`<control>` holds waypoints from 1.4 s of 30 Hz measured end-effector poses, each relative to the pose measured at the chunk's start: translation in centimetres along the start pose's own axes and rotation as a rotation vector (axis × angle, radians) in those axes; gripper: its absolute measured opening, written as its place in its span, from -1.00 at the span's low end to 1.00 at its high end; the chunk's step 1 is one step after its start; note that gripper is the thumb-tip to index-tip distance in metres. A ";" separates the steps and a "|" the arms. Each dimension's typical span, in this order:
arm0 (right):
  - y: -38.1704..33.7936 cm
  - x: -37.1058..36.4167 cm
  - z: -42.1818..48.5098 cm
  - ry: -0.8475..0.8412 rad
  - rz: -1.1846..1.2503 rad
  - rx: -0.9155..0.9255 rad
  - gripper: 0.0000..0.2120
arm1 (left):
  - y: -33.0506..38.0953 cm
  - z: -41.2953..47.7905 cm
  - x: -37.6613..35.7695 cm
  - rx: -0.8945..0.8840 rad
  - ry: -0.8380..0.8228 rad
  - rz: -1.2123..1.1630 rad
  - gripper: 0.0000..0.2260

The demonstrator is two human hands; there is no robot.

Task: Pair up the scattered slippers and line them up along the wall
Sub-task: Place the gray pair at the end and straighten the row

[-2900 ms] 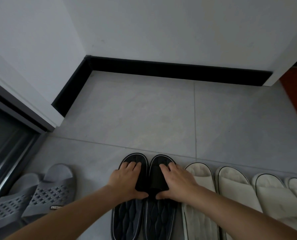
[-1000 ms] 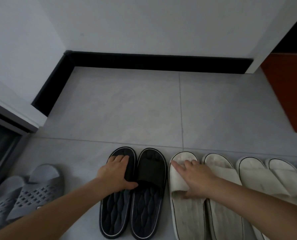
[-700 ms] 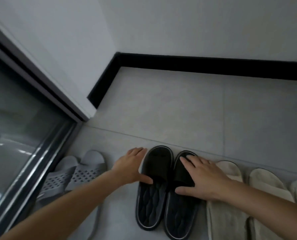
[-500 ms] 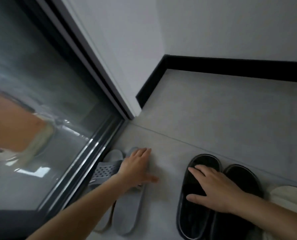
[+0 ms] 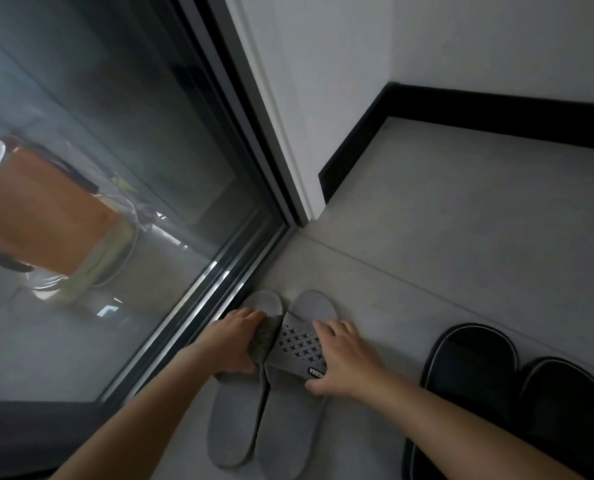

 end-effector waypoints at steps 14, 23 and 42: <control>11.6 4.7 -2.9 0.146 0.165 -0.202 -0.09 | 9.8 9.2 5.2 -0.284 0.009 0.023 -0.36; 12.1 3.9 -3.1 0.070 0.110 -0.221 0.02 | 11.7 10.1 5.3 -0.290 -0.031 0.129 -0.21; 11.4 2.9 -3.0 0.057 0.004 -0.147 -0.03 | 12.5 9.0 5.0 -0.300 0.010 0.106 -0.24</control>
Point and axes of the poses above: each hand's wrist, its own z-axis towards the middle knuckle, its own x-axis out of the back of the hand, y = z × x, the point moved 8 cm from there along z, towards the middle knuckle, and after that the axes turned 14 degrees about -x, right-handed, at the moved point
